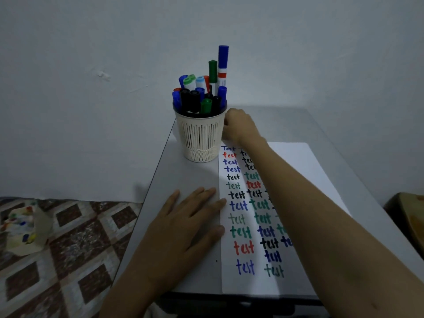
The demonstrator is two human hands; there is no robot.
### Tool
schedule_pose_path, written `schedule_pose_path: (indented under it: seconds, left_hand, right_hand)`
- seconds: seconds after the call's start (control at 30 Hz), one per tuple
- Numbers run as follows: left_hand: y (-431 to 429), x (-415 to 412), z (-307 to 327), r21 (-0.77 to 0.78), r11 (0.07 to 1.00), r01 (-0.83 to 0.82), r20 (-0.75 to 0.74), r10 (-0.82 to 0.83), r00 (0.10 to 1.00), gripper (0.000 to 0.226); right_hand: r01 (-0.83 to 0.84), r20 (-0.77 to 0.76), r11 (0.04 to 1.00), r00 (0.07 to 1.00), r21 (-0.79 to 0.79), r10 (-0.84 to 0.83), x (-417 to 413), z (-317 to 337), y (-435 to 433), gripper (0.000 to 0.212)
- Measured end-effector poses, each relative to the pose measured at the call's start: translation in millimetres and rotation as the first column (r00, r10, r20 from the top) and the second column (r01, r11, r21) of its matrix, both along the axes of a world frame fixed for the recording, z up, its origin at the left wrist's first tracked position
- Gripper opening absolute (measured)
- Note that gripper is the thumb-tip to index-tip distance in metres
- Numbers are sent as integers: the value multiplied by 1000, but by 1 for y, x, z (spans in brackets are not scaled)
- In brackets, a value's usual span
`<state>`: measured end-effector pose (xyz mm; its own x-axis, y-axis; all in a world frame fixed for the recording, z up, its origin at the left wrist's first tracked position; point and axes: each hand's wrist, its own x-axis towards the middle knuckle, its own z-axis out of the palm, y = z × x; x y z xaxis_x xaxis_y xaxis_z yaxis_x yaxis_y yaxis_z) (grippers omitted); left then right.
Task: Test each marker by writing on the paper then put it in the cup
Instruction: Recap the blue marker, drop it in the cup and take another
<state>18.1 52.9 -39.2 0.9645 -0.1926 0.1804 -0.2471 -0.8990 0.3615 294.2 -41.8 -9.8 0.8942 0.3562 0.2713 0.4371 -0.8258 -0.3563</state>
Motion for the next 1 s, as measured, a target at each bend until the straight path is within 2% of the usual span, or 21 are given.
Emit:
schedule_pose_path:
  seconds: [0.1, 0.2, 0.27, 0.3, 0.37, 0.43, 0.5, 0.53, 0.63, 0.7, 0.8, 0.9, 0.97, 1.0]
  left_hand:
    - [0, 0, 1, -12, 1000, 1, -6, -1, 1000, 58]
    - [0, 0, 1, -17, 1000, -5, -13, 5, 1000, 59]
    - [0, 0, 1, -15, 1000, -4, -16, 4, 1000, 59]
    - [0, 0, 1, -14, 1000, -4, -19, 4, 1000, 60]
    - [0, 0, 0, -24, 1000, -5, -19, 5, 1000, 60]
    - [-1, 0, 1, -40, 999, -7, -3, 7, 1000, 60]
    - [-2, 0, 1, -43, 999, -9, 11, 10, 1000, 62]
    - [-2, 0, 1, -46, 999, -13, 18, 14, 1000, 64]
    - [-5, 0, 3, -96, 995, -28, 67, 34, 997, 65]
    - [-8, -2, 7, -195, 980, -38, 134, 65, 989, 65]
    - [-26, -13, 22, -391, 920, -4, 134, 61, 989, 66]
    - [-58, -29, 32, -492, 861, 126, 144, -63, 988, 45]
    - [-74, -39, 32, -520, 840, 155, 180, -70, 981, 26]
    - [-78, -42, 31, -533, 832, 154, 190, -60, 980, 24]
  right_hand:
    - [100, 44, 994, 994, 41, -102, -2, 5, -7, 19]
    - [160, -25, 976, 987, 147, -158, -5, 12, -18, 28]
    - [188, -140, 941, 978, 280, -154, -7, 19, -24, 41]
    - [221, -261, 892, 958, 395, -122, -8, 23, -29, 50]
    - [321, -510, 699, 857, 639, 72, -21, 37, -42, 62]
    - [371, -561, 514, 779, 773, 281, -40, 51, -59, 41]
    - [366, -521, 408, 761, 836, 386, -63, 57, -78, 16]
    - [335, -501, 413, 763, 847, 408, -77, 59, -86, 12]
    - [177, -445, 516, 769, 838, 459, -124, 60, -111, 19]
    - [101, -424, 533, 735, 840, 529, -157, 57, -122, 24]
    - [18, -401, 562, 719, 827, 568, -206, 51, -126, 22]
    - [-16, -324, 541, 785, 841, 527, -246, 47, -122, 22]
    - [-9, -278, 499, 822, 866, 497, -262, 47, -122, 22]
    - [1, -270, 478, 826, 878, 494, -266, 47, -124, 23]
